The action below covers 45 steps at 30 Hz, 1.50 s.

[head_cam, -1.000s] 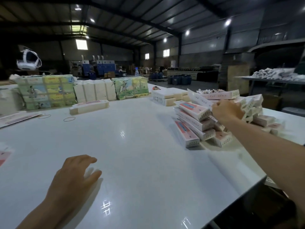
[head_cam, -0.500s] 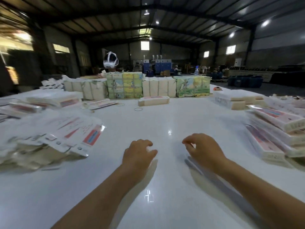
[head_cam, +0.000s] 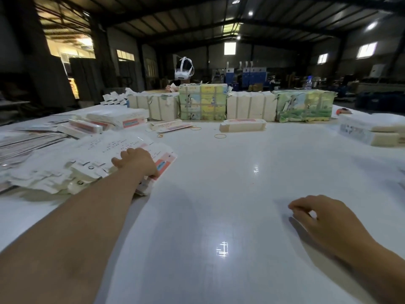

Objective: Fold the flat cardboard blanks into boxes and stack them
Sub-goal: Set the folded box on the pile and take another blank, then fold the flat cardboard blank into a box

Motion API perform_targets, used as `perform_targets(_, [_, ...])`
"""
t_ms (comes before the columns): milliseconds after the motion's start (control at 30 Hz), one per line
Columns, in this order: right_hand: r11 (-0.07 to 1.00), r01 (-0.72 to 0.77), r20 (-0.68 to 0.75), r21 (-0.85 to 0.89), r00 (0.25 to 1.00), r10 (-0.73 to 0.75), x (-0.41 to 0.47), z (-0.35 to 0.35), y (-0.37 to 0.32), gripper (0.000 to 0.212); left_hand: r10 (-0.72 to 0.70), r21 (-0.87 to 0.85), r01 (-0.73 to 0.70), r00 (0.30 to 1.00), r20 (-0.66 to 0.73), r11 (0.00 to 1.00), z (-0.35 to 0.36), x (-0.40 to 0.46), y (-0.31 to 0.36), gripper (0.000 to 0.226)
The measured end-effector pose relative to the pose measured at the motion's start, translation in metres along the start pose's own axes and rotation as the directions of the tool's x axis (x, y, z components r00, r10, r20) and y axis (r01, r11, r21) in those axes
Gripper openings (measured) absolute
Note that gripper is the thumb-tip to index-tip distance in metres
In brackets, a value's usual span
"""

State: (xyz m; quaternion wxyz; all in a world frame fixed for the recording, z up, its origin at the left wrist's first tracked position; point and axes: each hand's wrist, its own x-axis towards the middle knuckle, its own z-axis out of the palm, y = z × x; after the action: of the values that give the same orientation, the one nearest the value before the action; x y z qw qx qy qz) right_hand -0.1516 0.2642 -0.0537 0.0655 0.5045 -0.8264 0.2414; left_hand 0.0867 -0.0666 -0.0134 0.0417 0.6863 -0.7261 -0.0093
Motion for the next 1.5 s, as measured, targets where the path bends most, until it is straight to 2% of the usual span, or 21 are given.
perform_targets(100, [0.998, -0.015, -0.008, 0.063, 1.000, 0.015, -0.003, -0.004, -0.004, 0.015, -0.058, -0.050, 0.060, 0.998, 0.040, 0.997, -0.005, 0.007, 0.001, 0.083])
perform_targets(233, [0.995, -0.020, -0.008, 0.102, 1.000, 0.021, -0.005, -0.006, -0.005, 0.015, -0.102, -0.186, 0.100, 0.995, -0.002, 0.977, -0.006, 0.010, 0.001, 0.083])
perform_targets(300, [0.994, -0.020, 0.016, 0.104, 1.000, 0.019, -0.005, -0.006, -0.006, 0.015, -0.072, -0.205, 0.058, 0.996, -0.061, 0.977, -0.007, 0.006, 0.002, 0.074])
perform_targets(400, [0.993, -0.019, 0.033, 0.118, 0.999, 0.016, -0.005, -0.004, -0.005, 0.016, 0.045, -0.258, -0.095, 0.980, -0.194, 0.961, -0.011, -0.007, 0.004, 0.043])
perform_targets(467, [0.991, -0.023, 0.021, 0.134, 1.000, 0.020, -0.004, -0.003, -0.005, 0.017, 0.138, -0.428, -0.215, 0.969, -0.204, 0.878, -0.017, -0.022, 0.009, 0.034])
perform_targets(567, [0.960, -0.049, -0.058, 0.276, 0.996, 0.068, -0.003, -0.003, -0.006, 0.018, 0.288, -0.666, -0.357, 0.933, -0.217, 0.655, -0.024, -0.058, 0.031, 0.027])
perform_targets(633, [0.841, -0.103, -0.100, 0.531, 0.978, 0.183, -0.001, -0.006, -0.008, 0.019, 0.402, -0.780, -0.367, 0.901, -0.162, 0.508, -0.026, -0.089, 0.050, 0.023])
perform_targets(667, [0.720, -0.163, -0.056, 0.675, 0.961, 0.270, 0.000, -0.009, -0.010, 0.020, 0.475, -0.810, -0.360, 0.872, -0.116, 0.462, -0.027, -0.105, 0.058, 0.024])
perform_targets(733, [0.392, -0.316, 0.141, 0.864, 0.899, 0.414, 0.003, -0.018, -0.010, 0.019, 0.631, -0.827, -0.376, 0.775, -0.033, 0.419, -0.027, -0.134, 0.070, 0.027])
perform_targets(800, [0.128, -0.413, 0.316, 0.902, 0.833, 0.454, 0.006, -0.027, -0.007, 0.018, 0.739, -0.808, -0.425, 0.674, 0.019, 0.408, -0.025, -0.158, 0.080, 0.026])
perform_targets(867, [0.035, -0.423, 0.368, 0.906, 0.824, 0.432, 0.004, -0.032, -0.005, 0.013, 0.772, -0.797, -0.440, 0.633, 0.052, 0.414, -0.018, -0.175, 0.085, 0.025])
perform_targets(933, [0.056, -0.413, 0.353, 0.909, 0.835, 0.421, 0.002, -0.032, -0.003, 0.010, 0.766, -0.786, -0.446, 0.641, 0.052, 0.427, -0.007, -0.185, 0.086, 0.023])
perform_targets(1000, [0.099, -0.410, 0.336, 0.907, 0.844, 0.417, 0.001, -0.030, -0.005, 0.011, 0.753, -0.668, -0.573, 0.658, -0.030, 0.475, 0.004, -0.191, 0.085, 0.017])
perform_targets(1067, [0.127, -0.405, 0.327, 0.905, 0.856, 0.400, 0.001, -0.027, -0.008, 0.014, 0.776, -0.418, -0.740, 0.619, -0.120, 0.526, 0.009, -0.197, 0.088, 0.053])
perform_targets(1167, [0.176, -0.375, 0.300, 0.910, 0.889, 0.345, 0.000, -0.024, -0.013, 0.014, 0.834, -0.128, -0.850, 0.527, -0.166, 0.511, 0.011, -0.213, 0.107, 0.101])
perform_targets(1267, [0.234, -0.306, 0.228, 0.923, 0.923, 0.311, -0.004, -0.023, -0.014, 0.008, 0.827, -0.047, -0.845, 0.531, -0.183, 0.533, 0.016, -0.218, 0.124, 0.101])
perform_targets(1300, [0.300, -0.270, 0.172, 0.915, 0.933, 0.316, -0.004, -0.021, -0.014, 0.020, 0.805, -0.071, -0.831, 0.553, -0.214, 0.552, 0.017, -0.216, 0.127, 0.094])
perform_targets(1367, [0.568, -0.185, -0.001, 0.802, 0.950, 0.311, -0.005, -0.017, -0.013, 0.053, 0.752, -0.130, -0.803, 0.592, -0.290, 0.582, 0.019, -0.214, 0.127, 0.085])
perform_targets(1400, [0.702, -0.125, -0.100, 0.701, 0.958, 0.270, -0.006, -0.016, -0.013, 0.058, 0.722, -0.140, -0.789, 0.606, -0.334, 0.598, 0.020, -0.215, 0.126, 0.083])
perform_targets(1433, [0.791, -0.052, -0.184, 0.609, 0.962, 0.204, -0.007, -0.013, -0.013, 0.054, 0.697, -0.133, -0.781, 0.608, -0.379, 0.610, 0.022, -0.215, 0.124, 0.083])
perform_targets(1500, [0.861, 0.009, -0.214, 0.509, 0.970, 0.117, -0.008, -0.008, -0.011, 0.040, 0.670, -0.102, -0.783, 0.585, -0.456, 0.613, 0.027, -0.215, 0.122, 0.085])
